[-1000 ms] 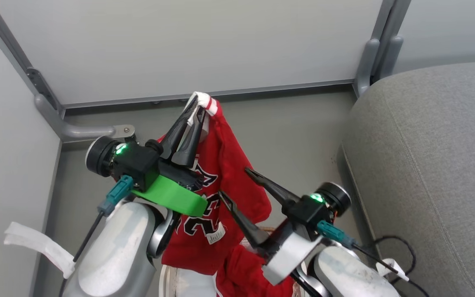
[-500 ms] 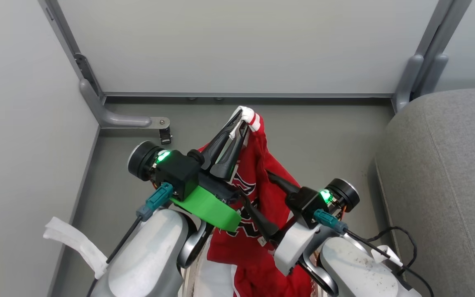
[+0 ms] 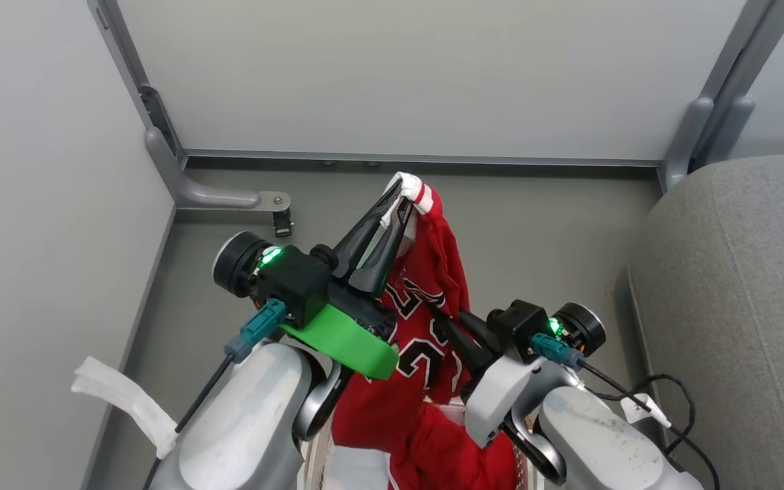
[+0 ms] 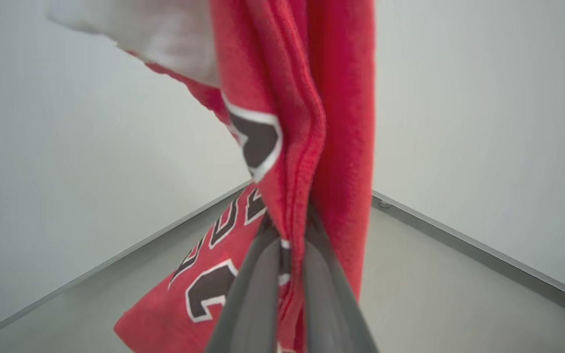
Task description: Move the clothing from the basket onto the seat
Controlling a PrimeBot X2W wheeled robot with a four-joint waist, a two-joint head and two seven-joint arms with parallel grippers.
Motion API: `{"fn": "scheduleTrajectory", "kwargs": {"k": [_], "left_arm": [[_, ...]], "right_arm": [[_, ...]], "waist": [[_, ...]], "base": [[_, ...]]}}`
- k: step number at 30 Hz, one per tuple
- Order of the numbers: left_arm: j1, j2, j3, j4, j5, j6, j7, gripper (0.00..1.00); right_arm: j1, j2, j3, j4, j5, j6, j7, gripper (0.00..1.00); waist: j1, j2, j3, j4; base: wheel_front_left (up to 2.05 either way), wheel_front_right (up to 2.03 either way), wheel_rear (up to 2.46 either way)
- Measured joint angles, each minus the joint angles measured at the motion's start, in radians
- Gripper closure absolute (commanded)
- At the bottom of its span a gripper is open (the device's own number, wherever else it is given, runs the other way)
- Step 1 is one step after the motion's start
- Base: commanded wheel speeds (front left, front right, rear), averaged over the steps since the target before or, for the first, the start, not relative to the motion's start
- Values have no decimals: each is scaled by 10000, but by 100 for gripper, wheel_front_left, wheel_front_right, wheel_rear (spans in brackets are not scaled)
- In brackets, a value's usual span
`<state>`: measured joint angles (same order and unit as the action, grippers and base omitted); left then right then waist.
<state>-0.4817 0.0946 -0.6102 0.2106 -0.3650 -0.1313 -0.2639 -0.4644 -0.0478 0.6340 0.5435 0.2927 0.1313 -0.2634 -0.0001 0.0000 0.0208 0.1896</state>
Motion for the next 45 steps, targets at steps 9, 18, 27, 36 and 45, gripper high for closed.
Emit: {"fn": "scheduleTrajectory", "kwargs": {"k": [9, 18, 27, 36, 45], "left_arm": [[541, 176, 602, 311, 255, 2, 0, 0], [999, 311, 894, 399, 453, 0, 0, 0], [1360, 393, 965, 474, 813, 0, 0, 0], [1536, 849, 690, 320, 871, 0, 0, 0], [1476, 1710, 374, 203, 489, 0, 0, 0]], "right_arm": [[598, -21, -748, -330, -336, 2, 2, 100], [1144, -17, -1315, -1083, -840, 2, 2, 100], [1711, -23, -2148, -1461, -1244, 2, 2, 100], [842, -21, -2911, -1432, -2355, 2, 2, 100], [-2282, -685, -4510, -813, -4190, 2, 2, 100]], "waist": [[0, 0, 70, -1247], [0, 0, 219, -3494], [0, 1, 463, -5763], [1, 0, 1143, -6845], [0, 1, 2334, -6666]], "base": [[0, 0, 0], [0, 0, 0], [0, 0, 0], [0, 0, 0], [0, 0, 0]]}}
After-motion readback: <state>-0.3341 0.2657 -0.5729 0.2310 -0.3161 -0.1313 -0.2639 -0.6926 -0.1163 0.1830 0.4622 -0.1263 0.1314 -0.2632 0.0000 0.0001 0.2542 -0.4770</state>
